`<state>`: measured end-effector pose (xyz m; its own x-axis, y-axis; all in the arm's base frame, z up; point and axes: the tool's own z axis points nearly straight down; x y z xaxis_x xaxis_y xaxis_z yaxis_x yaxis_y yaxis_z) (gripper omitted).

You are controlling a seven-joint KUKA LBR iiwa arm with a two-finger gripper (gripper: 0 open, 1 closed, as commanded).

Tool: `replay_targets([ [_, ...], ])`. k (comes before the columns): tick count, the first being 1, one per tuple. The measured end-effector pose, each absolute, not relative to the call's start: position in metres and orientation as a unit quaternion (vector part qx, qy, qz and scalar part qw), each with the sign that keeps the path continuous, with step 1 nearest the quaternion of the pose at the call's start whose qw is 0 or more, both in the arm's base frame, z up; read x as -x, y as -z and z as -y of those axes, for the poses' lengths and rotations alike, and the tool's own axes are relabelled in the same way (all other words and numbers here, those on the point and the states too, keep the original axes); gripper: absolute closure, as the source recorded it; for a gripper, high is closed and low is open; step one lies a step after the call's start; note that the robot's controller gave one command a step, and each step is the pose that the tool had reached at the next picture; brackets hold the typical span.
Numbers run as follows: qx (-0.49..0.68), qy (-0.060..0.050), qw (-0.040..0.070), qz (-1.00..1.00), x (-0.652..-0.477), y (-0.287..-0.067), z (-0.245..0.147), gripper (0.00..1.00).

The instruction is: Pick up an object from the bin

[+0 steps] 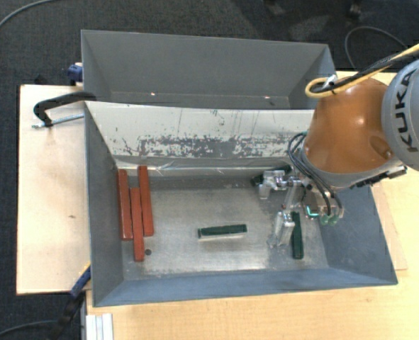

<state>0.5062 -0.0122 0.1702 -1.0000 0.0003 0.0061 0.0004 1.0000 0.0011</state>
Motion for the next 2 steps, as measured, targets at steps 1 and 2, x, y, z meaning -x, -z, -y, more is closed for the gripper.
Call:
replay_targets([
  [1,-0.147,0.001,0.002,0.989,-0.5061,-0.0679,-0.0388,0.0],
  [2,-0.145,0.001,0.0,0.989,-0.5076,-0.0705,-0.0378,1.0],
])
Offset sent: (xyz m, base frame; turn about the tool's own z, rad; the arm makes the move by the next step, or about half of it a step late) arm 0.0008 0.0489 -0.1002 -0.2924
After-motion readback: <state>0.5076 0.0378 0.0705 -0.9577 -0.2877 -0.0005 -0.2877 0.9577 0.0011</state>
